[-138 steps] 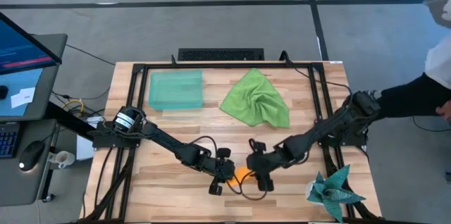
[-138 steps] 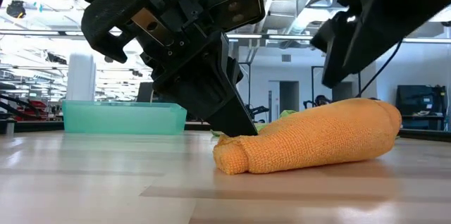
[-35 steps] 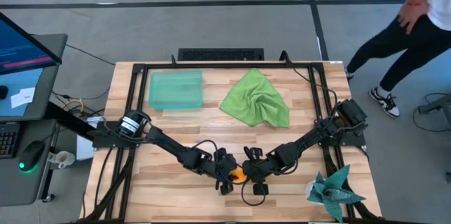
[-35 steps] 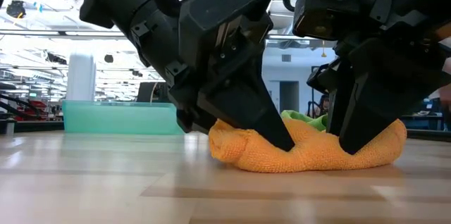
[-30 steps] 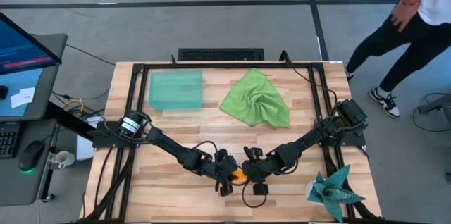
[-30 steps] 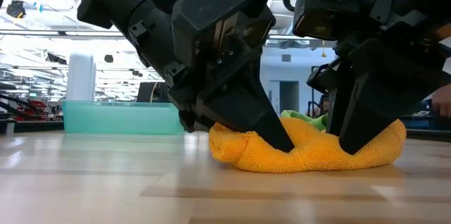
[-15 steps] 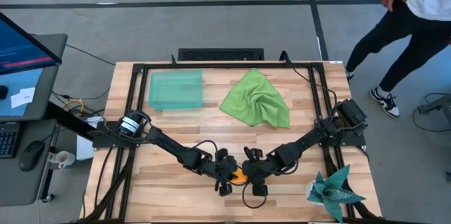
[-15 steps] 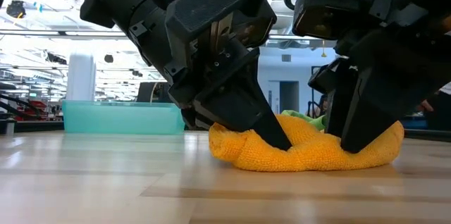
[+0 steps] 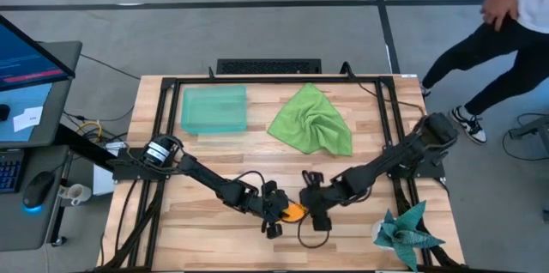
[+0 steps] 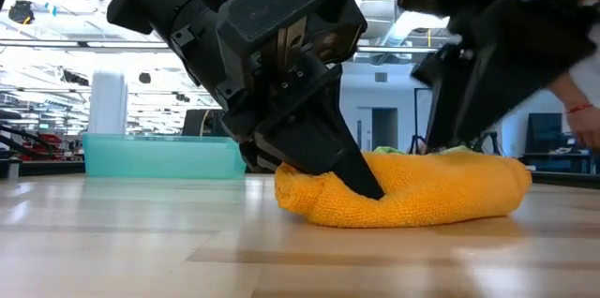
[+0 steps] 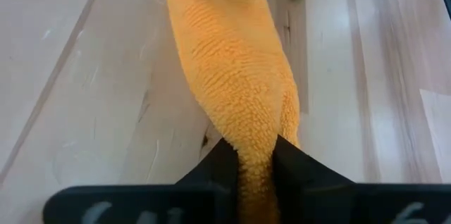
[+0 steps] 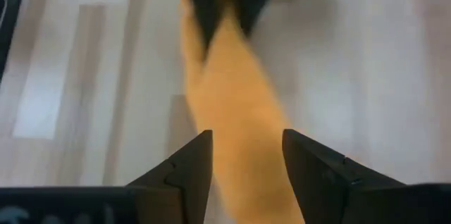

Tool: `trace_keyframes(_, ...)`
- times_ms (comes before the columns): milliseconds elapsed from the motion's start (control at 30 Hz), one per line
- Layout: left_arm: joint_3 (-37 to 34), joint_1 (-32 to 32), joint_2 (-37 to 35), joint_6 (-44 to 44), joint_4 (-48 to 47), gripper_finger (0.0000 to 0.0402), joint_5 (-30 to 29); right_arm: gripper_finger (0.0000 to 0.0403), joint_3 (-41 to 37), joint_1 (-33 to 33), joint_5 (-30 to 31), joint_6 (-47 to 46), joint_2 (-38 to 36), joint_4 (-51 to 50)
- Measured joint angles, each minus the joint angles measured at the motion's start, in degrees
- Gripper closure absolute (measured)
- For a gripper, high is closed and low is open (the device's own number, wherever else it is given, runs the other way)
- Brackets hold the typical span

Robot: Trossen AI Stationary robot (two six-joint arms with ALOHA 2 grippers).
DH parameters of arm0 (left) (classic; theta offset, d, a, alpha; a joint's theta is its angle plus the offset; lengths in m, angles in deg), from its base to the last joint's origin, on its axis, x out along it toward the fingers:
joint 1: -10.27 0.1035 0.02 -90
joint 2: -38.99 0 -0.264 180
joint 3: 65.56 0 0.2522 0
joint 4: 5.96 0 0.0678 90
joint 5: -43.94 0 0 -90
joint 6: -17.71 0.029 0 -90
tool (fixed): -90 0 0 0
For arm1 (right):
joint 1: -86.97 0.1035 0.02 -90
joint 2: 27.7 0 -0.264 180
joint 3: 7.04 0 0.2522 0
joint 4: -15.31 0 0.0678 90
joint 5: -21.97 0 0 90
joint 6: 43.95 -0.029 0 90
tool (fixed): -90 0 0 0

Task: Roll microfiber towels into tight, uniform cylinder then place into a basket
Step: Put the yellow towel into the blue bin

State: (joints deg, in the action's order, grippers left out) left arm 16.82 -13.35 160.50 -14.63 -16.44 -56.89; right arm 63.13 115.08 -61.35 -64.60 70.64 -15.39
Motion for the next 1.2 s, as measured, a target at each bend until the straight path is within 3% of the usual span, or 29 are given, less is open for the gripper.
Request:
trace_keyframes(300,0.2,0.2,-0.3,-0.2,-3.8,0.037,-0.4,0.0218,-0.9,2.9,14.5,-2.5,-13.4,-13.2)
trace_keyframes(500,0.2,-0.1,-1.2,0.7,-5.6,0.0373,0.2,0.0221,-0.8,6.4,20.1,-5.8,-11.8,-9.9)
trace_keyframes(767,-0.1,-0.6,-4.8,1.3,-13.3,0.0372,-0.8,0.0202,0.7,5.1,14.4,-2.8,-2.2,-6.5)
trace_keyframes(967,-0.1,-0.6,-4.8,1.3,-13.7,0.0368,-0.4,0.0171,3.8,3.2,14.1,3.0,1.7,-5.4)
trace_keyframes(1200,-0.1,-0.8,-4.8,1.3,-14.1,0.0369,-0.4,0.0163,3.9,-0.4,9.8,3.8,5.5,-1.8)
